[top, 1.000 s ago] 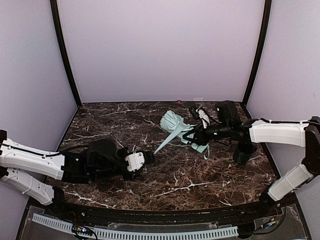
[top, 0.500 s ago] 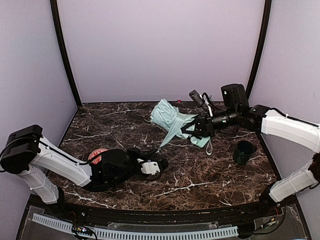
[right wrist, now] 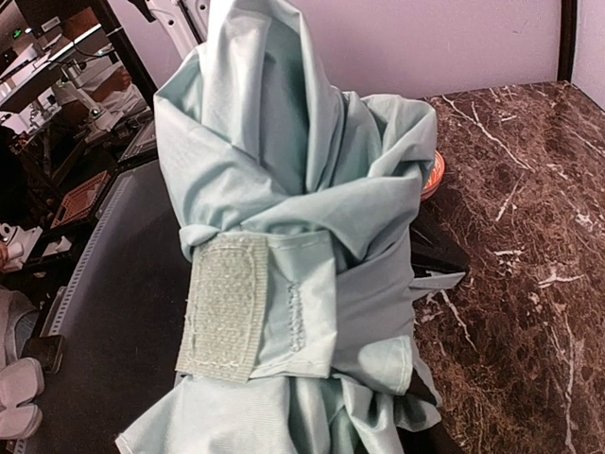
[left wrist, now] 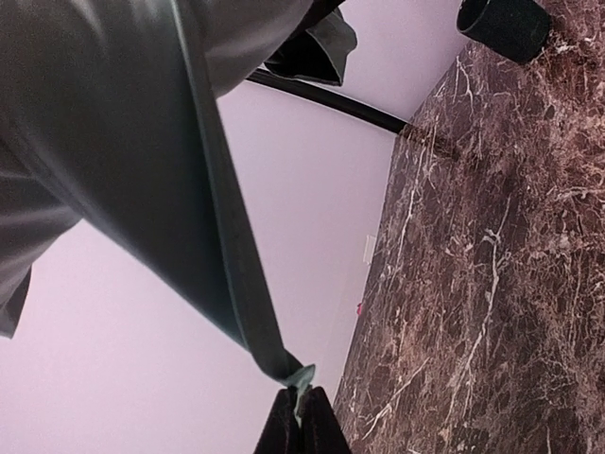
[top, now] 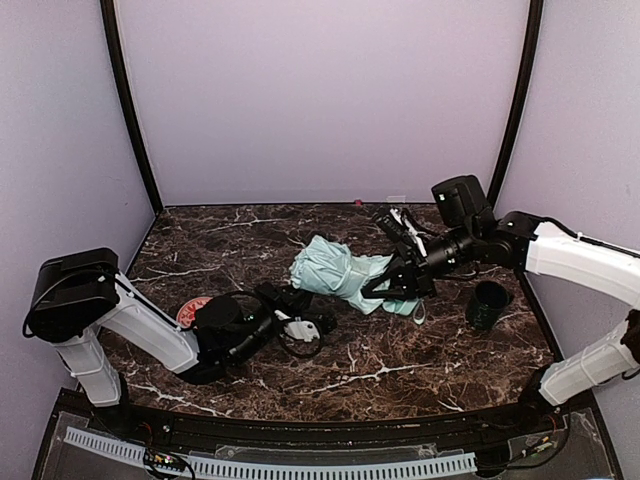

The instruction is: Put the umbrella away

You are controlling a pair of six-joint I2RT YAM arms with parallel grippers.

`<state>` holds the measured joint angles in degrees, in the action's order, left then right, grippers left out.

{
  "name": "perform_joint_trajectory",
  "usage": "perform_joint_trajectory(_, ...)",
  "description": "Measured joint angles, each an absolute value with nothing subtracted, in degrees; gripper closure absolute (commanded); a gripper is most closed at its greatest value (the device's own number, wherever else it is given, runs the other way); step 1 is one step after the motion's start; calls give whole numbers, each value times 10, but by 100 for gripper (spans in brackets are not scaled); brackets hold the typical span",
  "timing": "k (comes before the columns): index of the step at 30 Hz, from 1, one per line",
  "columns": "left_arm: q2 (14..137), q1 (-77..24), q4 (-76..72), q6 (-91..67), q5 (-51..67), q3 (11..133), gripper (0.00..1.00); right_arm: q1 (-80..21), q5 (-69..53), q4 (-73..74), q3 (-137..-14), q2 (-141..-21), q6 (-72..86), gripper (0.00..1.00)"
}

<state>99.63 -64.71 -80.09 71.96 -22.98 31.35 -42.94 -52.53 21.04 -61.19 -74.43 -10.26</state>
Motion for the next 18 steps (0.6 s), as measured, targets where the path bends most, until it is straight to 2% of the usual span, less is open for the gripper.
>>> perform_joint_trajectory(4,983,-647,-758,703,-232,305,100,-434,-496,204,-604,-744,-90,100)
perform_joint_trajectory(11,922,-654,-521,546,-237,292,100,-393,-457,94,-495,-758,40,100)
perform_joint_trajectory(18,959,-674,-304,399,-241,334,100,-345,-438,5,-481,-921,143,100)
